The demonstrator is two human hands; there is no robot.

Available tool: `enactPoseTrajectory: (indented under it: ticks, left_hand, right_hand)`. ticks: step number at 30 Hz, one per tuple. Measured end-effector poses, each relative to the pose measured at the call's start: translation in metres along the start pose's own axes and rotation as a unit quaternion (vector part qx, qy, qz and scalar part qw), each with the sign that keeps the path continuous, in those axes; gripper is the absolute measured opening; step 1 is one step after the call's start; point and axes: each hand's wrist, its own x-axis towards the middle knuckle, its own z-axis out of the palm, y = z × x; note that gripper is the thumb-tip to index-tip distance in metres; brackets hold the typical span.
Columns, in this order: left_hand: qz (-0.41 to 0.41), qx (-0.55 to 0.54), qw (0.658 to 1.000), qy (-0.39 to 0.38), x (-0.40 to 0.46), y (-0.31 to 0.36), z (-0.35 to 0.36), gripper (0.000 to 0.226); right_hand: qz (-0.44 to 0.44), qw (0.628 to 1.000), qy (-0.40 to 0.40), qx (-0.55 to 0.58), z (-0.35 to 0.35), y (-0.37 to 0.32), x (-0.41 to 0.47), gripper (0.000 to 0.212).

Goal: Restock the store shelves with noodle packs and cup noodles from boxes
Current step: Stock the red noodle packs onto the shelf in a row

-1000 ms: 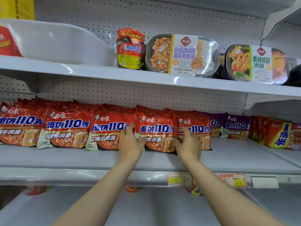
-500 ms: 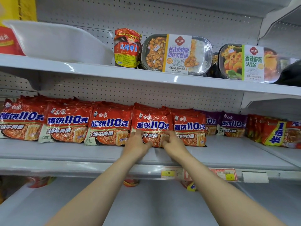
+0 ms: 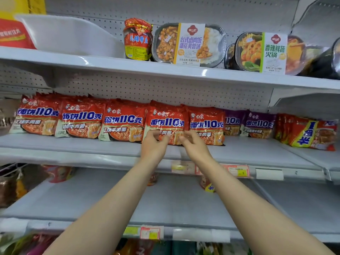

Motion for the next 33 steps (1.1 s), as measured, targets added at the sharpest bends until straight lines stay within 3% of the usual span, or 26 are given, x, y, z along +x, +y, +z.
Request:
enactPoseTrajectory:
  ticks: [10, 17, 33]
  left_hand:
    - [-0.060, -0.083, 0.995, 0.020, -0.090, -0.012, 0.023, 0.031]
    - [-0.112, -0.059, 0.992, 0.001, -0.150, -0.049, 0.040, 0.033]
    - [-0.334, 0.004, 0.942, -0.037, -0.293, -0.195, 0.033, 0.034]
  right_hand:
    - [0.024, 0.998, 0.028, 0.054, -0.033, 0.037, -0.076, 0.040]
    - [0.078, 0.996, -0.002, 0.042, -0.040, 0.088, -0.126, 0.039]
    - [0.306, 0.946, -0.105, -0.005, 0.007, 0.223, -0.255, 0.040]
